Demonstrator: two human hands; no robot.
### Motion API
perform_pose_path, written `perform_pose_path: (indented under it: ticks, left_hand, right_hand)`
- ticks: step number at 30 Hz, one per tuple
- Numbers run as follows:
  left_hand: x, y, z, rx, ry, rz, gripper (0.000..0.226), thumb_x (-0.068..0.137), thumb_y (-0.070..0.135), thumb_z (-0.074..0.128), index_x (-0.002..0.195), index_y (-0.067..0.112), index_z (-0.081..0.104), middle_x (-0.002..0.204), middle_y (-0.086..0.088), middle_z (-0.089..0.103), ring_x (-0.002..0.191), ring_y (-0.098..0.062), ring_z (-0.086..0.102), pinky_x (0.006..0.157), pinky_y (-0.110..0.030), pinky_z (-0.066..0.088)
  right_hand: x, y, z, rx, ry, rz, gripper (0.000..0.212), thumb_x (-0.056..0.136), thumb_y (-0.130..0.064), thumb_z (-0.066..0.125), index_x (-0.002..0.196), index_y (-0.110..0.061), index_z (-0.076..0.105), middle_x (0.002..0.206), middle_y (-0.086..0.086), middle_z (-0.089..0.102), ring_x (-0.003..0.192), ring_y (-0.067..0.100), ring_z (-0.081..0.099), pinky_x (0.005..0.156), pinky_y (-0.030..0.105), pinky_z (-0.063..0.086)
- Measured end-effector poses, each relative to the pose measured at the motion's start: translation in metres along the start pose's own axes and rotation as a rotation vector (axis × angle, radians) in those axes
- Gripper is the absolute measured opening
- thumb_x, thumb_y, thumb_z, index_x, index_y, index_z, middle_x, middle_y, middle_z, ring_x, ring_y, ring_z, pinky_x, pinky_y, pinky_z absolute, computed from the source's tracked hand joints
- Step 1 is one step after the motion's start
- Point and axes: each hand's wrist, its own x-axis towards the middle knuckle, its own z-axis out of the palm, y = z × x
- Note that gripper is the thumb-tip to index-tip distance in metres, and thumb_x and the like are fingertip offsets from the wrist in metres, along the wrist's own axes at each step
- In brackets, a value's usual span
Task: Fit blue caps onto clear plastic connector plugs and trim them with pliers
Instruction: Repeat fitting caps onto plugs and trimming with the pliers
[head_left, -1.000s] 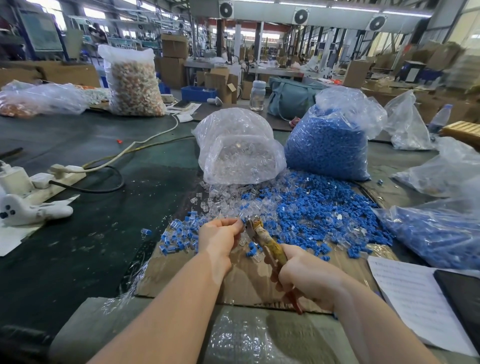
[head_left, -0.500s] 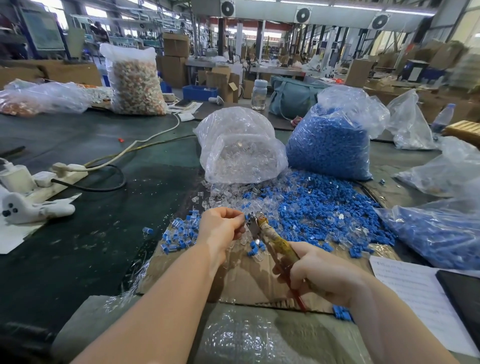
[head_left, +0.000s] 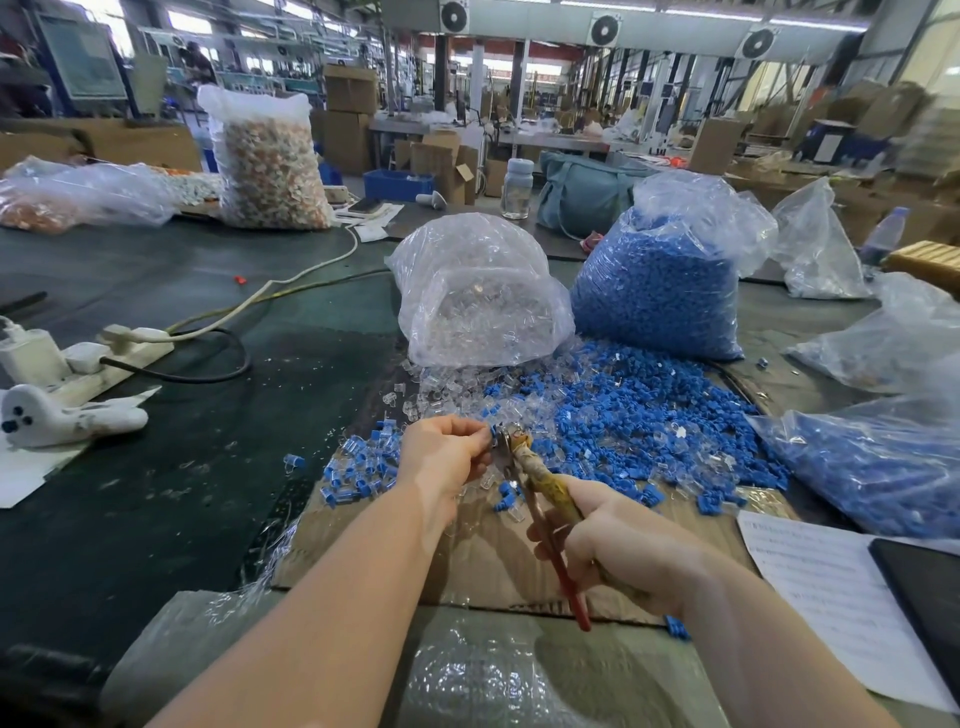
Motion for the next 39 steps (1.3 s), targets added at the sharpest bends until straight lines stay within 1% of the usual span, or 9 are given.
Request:
perform_pose_path:
  ticks: [9, 16, 23, 26, 29, 32, 34, 37, 39]
  left_hand:
    - [0.004, -0.007, 0.001, -0.033, 0.034, -0.031, 0.013, 0.085, -0.006, 0.059, 0.078, 0.004, 0.062, 0.068, -0.007, 0.06, 0.055, -0.01, 0.054, 0.048, -0.015, 0.048]
    - [0.008, -0.012, 0.003, -0.185, 0.107, -0.096, 0.01, 0.086, -0.005, 0.059, 0.08, 0.003, 0.061, 0.064, -0.007, 0.059, 0.046, -0.008, 0.056, 0.04, -0.015, 0.046]
    - [0.019, -0.02, -0.019, -0.243, 0.287, -0.108, 0.01, 0.088, -0.007, 0.054, 0.087, 0.002, 0.059, 0.069, -0.013, 0.061, 0.045, -0.011, 0.06, 0.041, -0.016, 0.048]
    - [0.024, -0.028, -0.025, -0.141, 0.368, -0.071, 0.022, 0.089, -0.006, 0.053, 0.107, 0.002, 0.062, 0.082, -0.009, 0.065, 0.063, -0.012, 0.058, 0.054, -0.018, 0.046]
    - [0.021, -0.032, -0.028, -0.006, 0.384, -0.024, 0.041, 0.09, -0.003, 0.049, 0.13, 0.009, 0.053, 0.123, -0.008, 0.059, 0.082, -0.011, 0.055, 0.075, -0.018, 0.042]
    - [0.019, -0.035, -0.027, 0.081, 0.35, 0.046, 0.047, 0.094, 0.0, 0.044, 0.139, 0.011, 0.041, 0.139, -0.005, 0.048, 0.066, 0.002, 0.045, 0.049, 0.001, 0.035]
    - [0.016, -0.039, -0.025, 0.162, 0.317, 0.089, 0.047, 0.095, 0.001, 0.043, 0.14, 0.012, 0.04, 0.139, -0.007, 0.047, 0.057, 0.002, 0.04, 0.036, -0.001, 0.031]
    - [0.005, -0.047, -0.019, 0.359, 0.257, 0.213, 0.042, 0.094, 0.005, 0.046, 0.135, 0.016, 0.047, 0.134, -0.004, 0.052, 0.057, 0.0, 0.047, 0.05, -0.008, 0.041]
    - [-0.004, -0.053, -0.011, 0.546, 0.212, 0.338, 0.036, 0.093, 0.006, 0.051, 0.127, 0.018, 0.054, 0.129, 0.003, 0.055, 0.084, -0.004, 0.055, 0.08, -0.016, 0.044]
  right_hand:
    - [0.005, 0.0, 0.008, -0.057, 0.052, 0.007, 0.036, 0.068, 0.01, 0.039, 0.098, -0.007, 0.048, 0.088, 0.009, 0.052, 0.082, 0.023, 0.052, 0.055, 0.028, 0.043]
    - [0.005, 0.004, 0.016, 0.141, 0.097, -0.049, 0.053, 0.068, 0.016, 0.046, 0.106, -0.017, 0.061, 0.073, 0.004, 0.056, 0.063, 0.018, 0.052, 0.047, 0.025, 0.04]
    - [0.014, 0.01, 0.006, 0.086, 0.322, -0.061, 0.063, 0.072, 0.021, 0.045, 0.121, -0.019, 0.05, 0.074, 0.005, 0.049, 0.041, 0.003, 0.045, 0.039, 0.018, 0.034]
    - [0.025, 0.019, -0.005, -0.229, 0.571, -0.062, 0.065, 0.076, 0.002, 0.063, 0.134, -0.021, 0.044, 0.107, 0.011, 0.056, 0.088, 0.019, 0.06, 0.071, 0.032, 0.052]
    - [0.033, 0.03, -0.018, -0.555, 0.744, 0.093, 0.069, 0.08, -0.031, 0.07, 0.14, -0.027, 0.037, 0.127, 0.013, 0.047, 0.118, 0.031, 0.042, 0.1, 0.047, 0.037]
    - [0.036, 0.039, -0.027, -0.682, 0.819, 0.182, 0.069, 0.083, -0.044, 0.065, 0.142, -0.028, 0.033, 0.133, 0.014, 0.042, 0.125, 0.033, 0.035, 0.102, 0.047, 0.031]
    - [0.038, 0.046, -0.032, -0.763, 0.838, 0.225, 0.069, 0.084, -0.05, 0.061, 0.143, -0.028, 0.031, 0.134, 0.015, 0.041, 0.125, 0.033, 0.035, 0.101, 0.046, 0.031]
    - [0.041, 0.054, -0.036, -0.841, 0.854, 0.247, 0.067, 0.086, -0.056, 0.054, 0.142, -0.027, 0.032, 0.133, 0.015, 0.042, 0.123, 0.032, 0.037, 0.099, 0.044, 0.033]
    - [0.043, 0.056, -0.038, -0.876, 0.865, 0.241, 0.065, 0.087, -0.058, 0.049, 0.142, -0.026, 0.031, 0.132, 0.015, 0.042, 0.122, 0.032, 0.038, 0.098, 0.044, 0.034]
